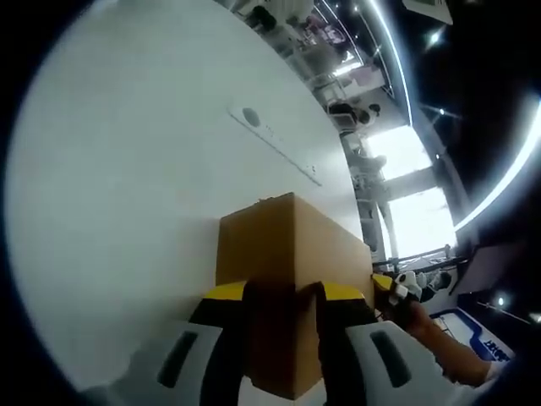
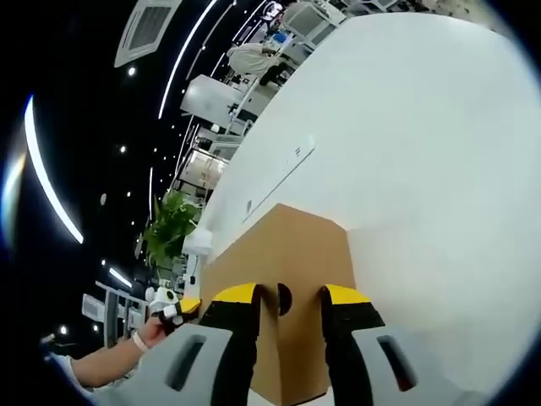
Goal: Operate the shoe box by opening the lid, removing the specified soft item, and placing it in the target area until the item is outside and the box remains undamaged.
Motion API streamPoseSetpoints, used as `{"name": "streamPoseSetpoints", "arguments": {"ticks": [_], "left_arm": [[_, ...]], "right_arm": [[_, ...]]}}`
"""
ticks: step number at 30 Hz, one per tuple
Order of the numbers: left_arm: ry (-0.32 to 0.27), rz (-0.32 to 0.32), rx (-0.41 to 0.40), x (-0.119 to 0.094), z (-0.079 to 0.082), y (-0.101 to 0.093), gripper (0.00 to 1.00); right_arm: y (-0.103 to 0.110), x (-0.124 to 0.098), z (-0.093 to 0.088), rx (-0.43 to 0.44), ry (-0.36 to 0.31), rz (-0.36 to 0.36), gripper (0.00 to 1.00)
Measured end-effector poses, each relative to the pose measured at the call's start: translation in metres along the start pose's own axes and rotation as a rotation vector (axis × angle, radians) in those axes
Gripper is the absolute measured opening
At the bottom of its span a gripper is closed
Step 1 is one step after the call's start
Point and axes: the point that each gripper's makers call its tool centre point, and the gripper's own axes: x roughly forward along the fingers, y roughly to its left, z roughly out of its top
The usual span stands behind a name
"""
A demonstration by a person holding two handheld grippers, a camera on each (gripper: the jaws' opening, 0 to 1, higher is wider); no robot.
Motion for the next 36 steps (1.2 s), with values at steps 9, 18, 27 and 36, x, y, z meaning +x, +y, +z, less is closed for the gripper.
{"name": "streamPoseSetpoints", "arguments": {"ticks": [9,18,27,36], "left_arm": [[0.004,0.007,-0.006,-0.0017,-0.0037,-0.0004,0.31],[0.002,0.01,-0.012,-0.0024,-0.0066,-0.0013,0.31],[0.002,0.013,-0.015,-0.0028,-0.0071,-0.0028,0.31],[0.011,0.014,-0.02,-0.0023,-0.0065,-0.002,0.31]], "right_arm": [[-0.0001,-0.0004,0.0003,-0.002,0.0,0.003,0.28],[0.0001,-0.001,0.0002,-0.001,-0.004,0.004,0.28],[0.0005,-0.0011,0.0001,-0.001,-0.001,0.005,0.28],[0.0008,-0.0001,0.0003,0.003,0.0,0.009,0.28]]}}
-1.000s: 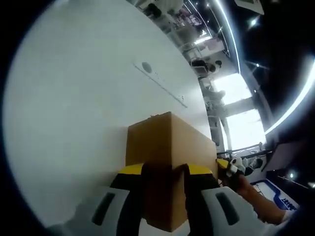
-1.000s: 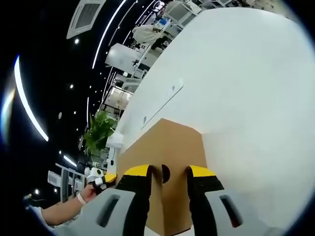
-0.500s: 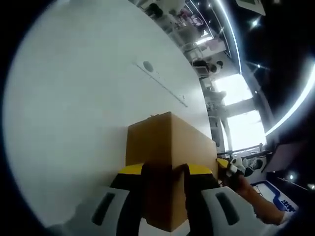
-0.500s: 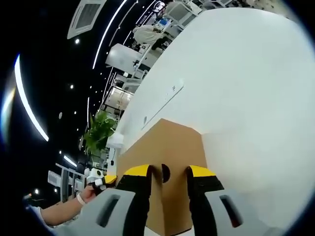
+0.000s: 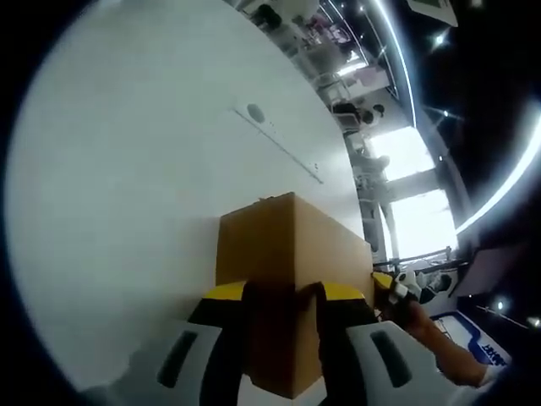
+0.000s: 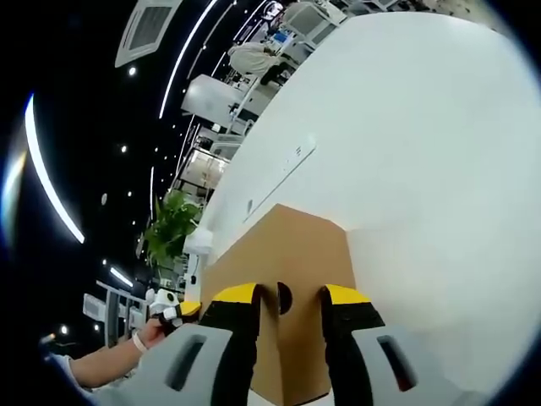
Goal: Operate the shoe box by opening the lid, removing the specified soft item, and placing it in the target area until the item is outside and the box remains undamaged.
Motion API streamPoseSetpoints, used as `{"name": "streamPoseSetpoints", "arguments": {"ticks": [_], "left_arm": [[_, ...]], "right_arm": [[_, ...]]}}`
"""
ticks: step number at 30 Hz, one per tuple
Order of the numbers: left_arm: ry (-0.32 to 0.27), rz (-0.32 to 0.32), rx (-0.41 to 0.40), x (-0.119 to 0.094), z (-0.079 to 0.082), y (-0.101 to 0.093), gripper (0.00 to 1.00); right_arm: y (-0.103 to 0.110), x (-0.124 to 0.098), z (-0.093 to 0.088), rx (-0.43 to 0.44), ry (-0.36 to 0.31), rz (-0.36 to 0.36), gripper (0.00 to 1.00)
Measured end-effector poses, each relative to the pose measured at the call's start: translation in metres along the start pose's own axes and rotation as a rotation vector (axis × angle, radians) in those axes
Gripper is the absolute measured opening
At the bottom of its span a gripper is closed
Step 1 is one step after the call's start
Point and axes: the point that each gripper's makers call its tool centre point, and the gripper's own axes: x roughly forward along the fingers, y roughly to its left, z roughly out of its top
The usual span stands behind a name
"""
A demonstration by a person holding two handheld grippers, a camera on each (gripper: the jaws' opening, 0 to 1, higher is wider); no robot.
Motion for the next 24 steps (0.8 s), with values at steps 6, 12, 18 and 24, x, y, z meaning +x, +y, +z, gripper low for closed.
{"name": "streamPoseSetpoints", "arguments": {"ticks": [6,12,18,24], "left_arm": [[0.001,0.002,-0.006,-0.0004,0.0001,0.0001,0.31],[0.005,-0.002,-0.006,0.0004,0.0014,0.0008,0.31],[-0.001,-0.006,-0.006,-0.0006,0.0003,0.0008,0.31],[0.008,-0.008,-0.004,-0.0002,0.0009,0.0013,0.32]], "right_arm": [[0.0002,0.0,-0.0001,-0.002,0.0,0.0,0.28],[-0.0002,0.0008,-0.0006,-0.001,-0.002,0.004,0.28],[-0.0002,0.001,-0.0005,-0.003,0.003,0.006,0.28],[-0.0008,0.001,-0.001,0.002,-0.008,0.011,0.28]]}}
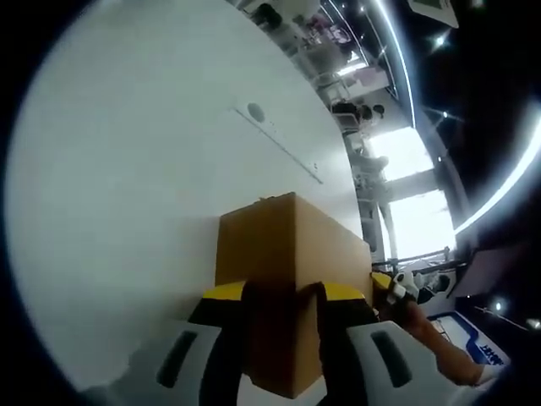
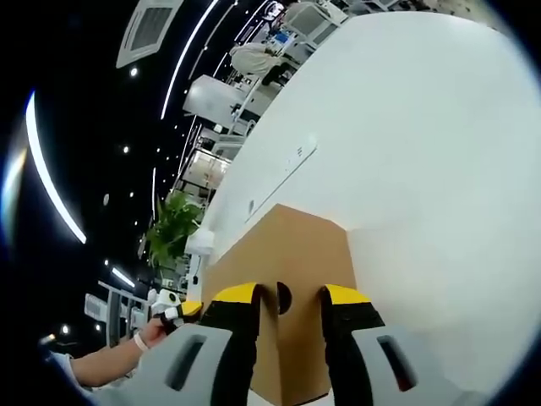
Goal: Operate the shoe box by opening the lid, removing the specified soft item, and placing it in the target area until the item is outside and the box remains undamaged.
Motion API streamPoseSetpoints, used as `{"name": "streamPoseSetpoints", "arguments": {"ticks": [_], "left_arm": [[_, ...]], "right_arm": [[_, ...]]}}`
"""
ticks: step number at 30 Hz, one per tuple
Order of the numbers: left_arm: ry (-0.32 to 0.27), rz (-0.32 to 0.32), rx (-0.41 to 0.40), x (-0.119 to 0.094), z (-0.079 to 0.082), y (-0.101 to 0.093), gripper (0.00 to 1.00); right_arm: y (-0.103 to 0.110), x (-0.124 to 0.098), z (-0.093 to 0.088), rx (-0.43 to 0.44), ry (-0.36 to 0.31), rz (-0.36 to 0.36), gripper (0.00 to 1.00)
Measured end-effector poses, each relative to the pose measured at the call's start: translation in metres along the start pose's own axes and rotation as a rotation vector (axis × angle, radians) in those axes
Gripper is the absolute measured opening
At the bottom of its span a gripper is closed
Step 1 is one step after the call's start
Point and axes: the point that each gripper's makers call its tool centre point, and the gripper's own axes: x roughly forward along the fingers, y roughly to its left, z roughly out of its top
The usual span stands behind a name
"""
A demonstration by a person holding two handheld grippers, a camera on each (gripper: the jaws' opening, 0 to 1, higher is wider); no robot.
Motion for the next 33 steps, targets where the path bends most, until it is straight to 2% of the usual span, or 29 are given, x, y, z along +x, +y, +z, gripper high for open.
{"name": "streamPoseSetpoints", "arguments": {"ticks": [26,28,33], "left_arm": [[0.012,-0.012,-0.001,0.0007,0.0,-0.0008,0.34],[0.015,-0.014,0.012,0.0017,-0.0008,-0.0012,0.36],[-0.01,-0.042,0.021,0.0043,0.0031,-0.0082,0.47]], "right_arm": [[-0.0007,-0.0005,0.0008,0.002,0.011,0.001,0.28],[-0.0002,-0.0007,0.0006,0.003,0.012,0.0,0.28],[-0.0003,-0.0006,0.0007,0.002,0.011,-0.001,0.28]]}}
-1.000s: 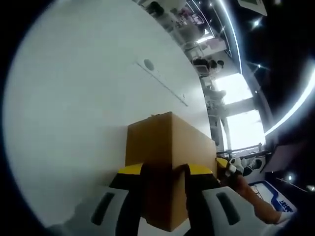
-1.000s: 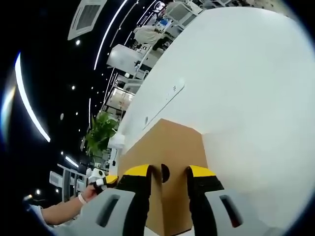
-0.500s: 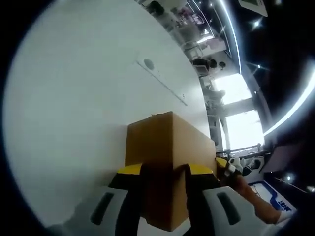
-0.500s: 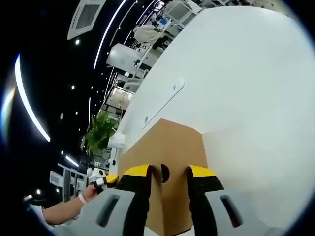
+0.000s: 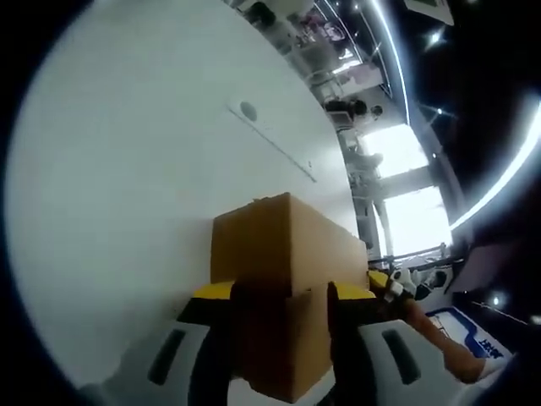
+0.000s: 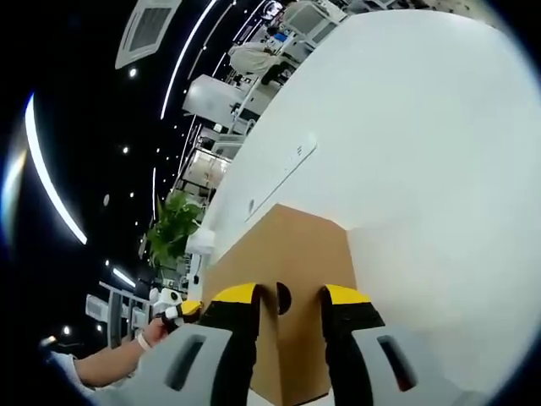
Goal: Operate the shoe box by opening the lid, removing the specified soft item, and placing it in the target area until the item is outside and the box remains undamaged.
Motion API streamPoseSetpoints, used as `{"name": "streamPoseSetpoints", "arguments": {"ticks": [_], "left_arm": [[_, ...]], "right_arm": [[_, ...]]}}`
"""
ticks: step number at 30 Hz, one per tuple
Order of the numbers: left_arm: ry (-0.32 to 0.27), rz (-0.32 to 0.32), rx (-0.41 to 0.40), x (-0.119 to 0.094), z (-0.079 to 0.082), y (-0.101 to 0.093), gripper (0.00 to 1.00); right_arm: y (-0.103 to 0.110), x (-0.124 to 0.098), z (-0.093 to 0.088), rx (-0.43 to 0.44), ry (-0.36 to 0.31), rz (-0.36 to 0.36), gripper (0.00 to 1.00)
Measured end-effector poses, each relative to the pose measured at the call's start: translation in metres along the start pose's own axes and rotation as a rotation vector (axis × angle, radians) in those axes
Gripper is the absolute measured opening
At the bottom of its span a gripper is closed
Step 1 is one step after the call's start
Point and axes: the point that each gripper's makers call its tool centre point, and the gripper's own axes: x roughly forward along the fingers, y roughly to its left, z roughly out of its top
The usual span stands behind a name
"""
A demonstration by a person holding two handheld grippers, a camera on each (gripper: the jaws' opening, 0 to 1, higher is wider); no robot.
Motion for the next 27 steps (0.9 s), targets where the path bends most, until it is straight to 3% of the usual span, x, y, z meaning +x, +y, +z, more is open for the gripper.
{"name": "streamPoseSetpoints", "arguments": {"ticks": [7,12,20,23,27], "left_arm": [[-0.008,0.005,0.058,-0.001,0.004,-0.008,0.62],[0.011,0.025,0.251,-0.01,0.002,-0.016,0.66],[-0.087,0.064,0.494,-0.028,0.021,-0.048,0.82],[-0.059,0.026,0.569,-0.032,0.012,-0.069,0.82],[-0.043,0.041,0.689,-0.042,0.007,-0.086,0.85]], "right_arm": [[-0.001,0.0,0.001,0.001,0.003,0.0,0.28],[-0.002,0.001,0.001,-0.007,0.009,0.004,0.28],[-0.001,0.001,0.0,0.0,0.02,0.01,0.28],[-0.001,0.001,0.0,-0.001,0.021,0.009,0.28],[0.0,0.0,-0.001,-0.003,0.022,0.011,0.28]]}}
